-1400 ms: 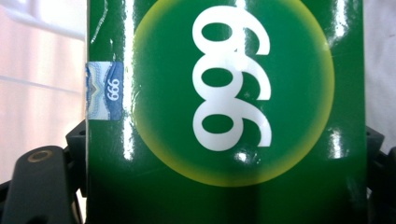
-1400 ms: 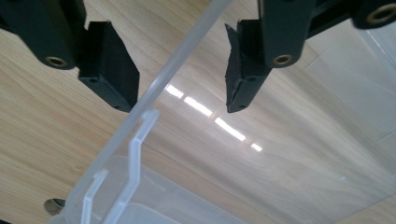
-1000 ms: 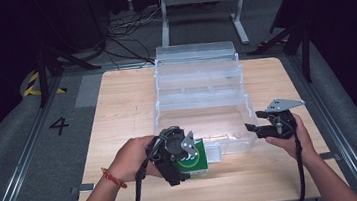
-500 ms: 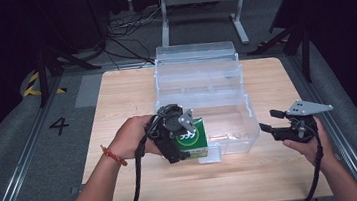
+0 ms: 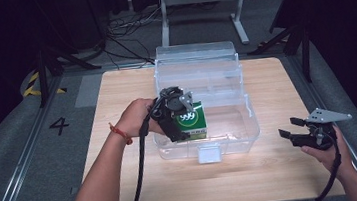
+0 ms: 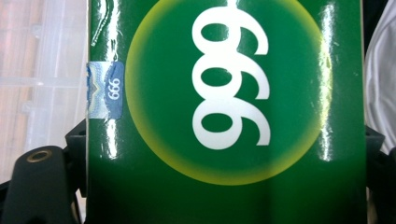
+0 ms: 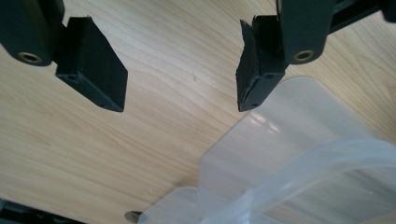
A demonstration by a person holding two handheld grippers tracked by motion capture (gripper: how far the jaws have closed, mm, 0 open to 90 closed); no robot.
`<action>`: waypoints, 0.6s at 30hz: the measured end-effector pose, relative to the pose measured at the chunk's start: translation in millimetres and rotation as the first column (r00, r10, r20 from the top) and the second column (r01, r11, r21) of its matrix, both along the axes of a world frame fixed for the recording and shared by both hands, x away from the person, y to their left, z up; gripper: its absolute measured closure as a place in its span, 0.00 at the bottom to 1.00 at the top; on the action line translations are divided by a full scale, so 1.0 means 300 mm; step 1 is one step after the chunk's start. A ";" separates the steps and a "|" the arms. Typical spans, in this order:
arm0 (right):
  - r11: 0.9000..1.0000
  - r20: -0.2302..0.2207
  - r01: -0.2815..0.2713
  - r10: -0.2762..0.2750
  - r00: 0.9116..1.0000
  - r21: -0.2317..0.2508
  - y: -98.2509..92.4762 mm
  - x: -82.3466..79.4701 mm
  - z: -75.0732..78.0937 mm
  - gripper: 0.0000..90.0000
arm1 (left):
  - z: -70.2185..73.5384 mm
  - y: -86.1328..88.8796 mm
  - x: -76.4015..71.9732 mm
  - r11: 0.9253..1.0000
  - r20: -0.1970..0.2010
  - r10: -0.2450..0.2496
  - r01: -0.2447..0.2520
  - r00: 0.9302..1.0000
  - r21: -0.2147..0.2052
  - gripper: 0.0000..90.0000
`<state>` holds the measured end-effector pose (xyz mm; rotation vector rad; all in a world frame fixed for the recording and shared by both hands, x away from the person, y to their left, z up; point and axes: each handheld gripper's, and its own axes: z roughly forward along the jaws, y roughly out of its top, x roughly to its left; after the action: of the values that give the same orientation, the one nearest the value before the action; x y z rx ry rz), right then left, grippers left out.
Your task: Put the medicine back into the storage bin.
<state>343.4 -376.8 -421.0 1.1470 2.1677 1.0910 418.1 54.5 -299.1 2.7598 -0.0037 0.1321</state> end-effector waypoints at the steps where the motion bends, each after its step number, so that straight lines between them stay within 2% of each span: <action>1: 1.000 -0.009 0.006 -0.006 1.000 -0.002 -0.006 0.000 -0.010 0.39 | -0.007 -0.002 0.012 1.000 -0.001 -0.004 0.004 1.000 0.007 0.19; 8: 1.000 -0.058 0.013 -0.014 0.998 -0.021 -0.017 0.003 -0.067 0.39 | -0.056 -0.020 0.082 0.997 -0.017 -0.053 0.054 0.998 0.063 0.18; 10: 0.999 -0.074 0.014 -0.017 0.997 -0.044 -0.013 0.002 -0.083 0.39 | -0.074 -0.021 0.097 0.997 -0.012 -0.046 0.046 0.999 0.065 0.18; 13: 0.999 -0.079 0.013 -0.016 0.997 -0.042 -0.014 -0.001 -0.088 0.39 | -0.098 -0.017 0.110 0.997 -0.021 -0.044 0.045 0.999 0.064 0.18; 18: 0.999 -0.087 0.021 -0.025 0.996 -0.049 -0.016 -0.008 -0.099 0.39 | -0.148 0.008 0.120 0.995 -0.030 -0.041 0.044 0.999 0.084 0.18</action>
<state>341.0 -381.5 -450.8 1.2166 2.2288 0.9901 454.2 56.9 -343.5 2.8442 -0.0618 0.0838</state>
